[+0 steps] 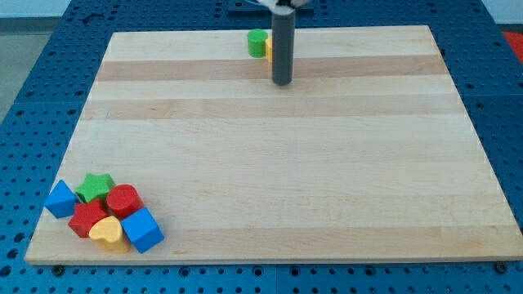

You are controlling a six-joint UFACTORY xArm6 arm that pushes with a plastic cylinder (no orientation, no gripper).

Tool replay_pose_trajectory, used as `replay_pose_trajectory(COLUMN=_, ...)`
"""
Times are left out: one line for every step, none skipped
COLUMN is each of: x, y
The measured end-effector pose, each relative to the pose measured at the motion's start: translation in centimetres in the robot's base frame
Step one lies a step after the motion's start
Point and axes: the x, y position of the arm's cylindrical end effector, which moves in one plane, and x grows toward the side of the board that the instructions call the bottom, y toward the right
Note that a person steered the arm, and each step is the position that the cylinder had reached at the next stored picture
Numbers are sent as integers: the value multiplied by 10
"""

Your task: Point at the blue cube

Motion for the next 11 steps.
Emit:
replay_pose_trajectory(x=50, y=-31)
replay_pose_trajectory(x=67, y=-39)
replay_pose_trajectory(x=67, y=-40)
replay_pose_trajectory(x=73, y=-67)
replay_pose_trajectory(x=79, y=-109)
replay_pose_trajectory(x=79, y=-115)
replay_pose_trajectory(x=79, y=-115)
replay_pose_trajectory(x=85, y=-111)
replay_pose_trajectory(x=123, y=-84)
replay_pose_trajectory(x=178, y=-66)
replay_pose_trajectory(x=217, y=-65)
